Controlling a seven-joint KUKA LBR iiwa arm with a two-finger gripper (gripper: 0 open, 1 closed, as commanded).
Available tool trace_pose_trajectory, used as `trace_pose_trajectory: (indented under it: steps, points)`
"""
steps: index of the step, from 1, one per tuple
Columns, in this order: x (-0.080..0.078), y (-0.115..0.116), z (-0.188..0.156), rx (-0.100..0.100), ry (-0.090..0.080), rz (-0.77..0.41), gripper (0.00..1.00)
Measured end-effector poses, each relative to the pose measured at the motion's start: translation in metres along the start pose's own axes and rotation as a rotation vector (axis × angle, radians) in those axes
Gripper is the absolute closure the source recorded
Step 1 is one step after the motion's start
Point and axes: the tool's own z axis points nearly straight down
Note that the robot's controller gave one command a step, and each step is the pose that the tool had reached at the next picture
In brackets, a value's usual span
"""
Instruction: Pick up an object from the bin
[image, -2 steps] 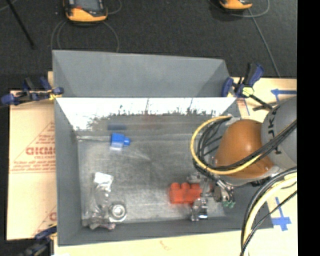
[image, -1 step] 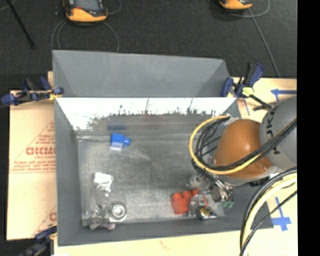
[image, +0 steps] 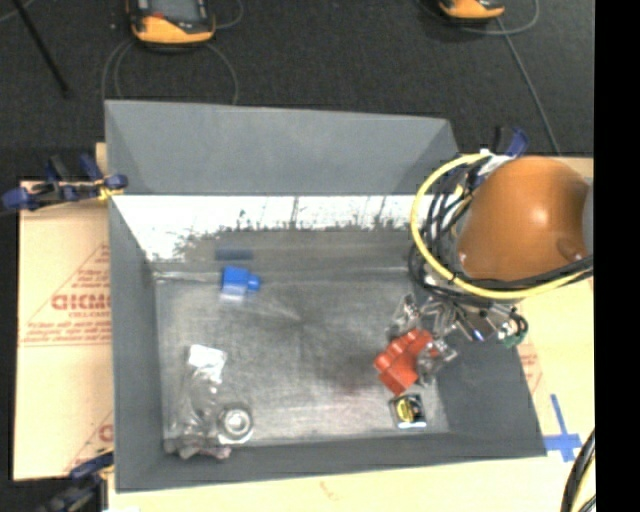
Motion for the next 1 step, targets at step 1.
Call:
trace_pose_trajectory:
  steps: [1]
  points:
    - [-0.0966, -0.0552, -0.1264, 0.002, -0.005, -0.220, 1.00]
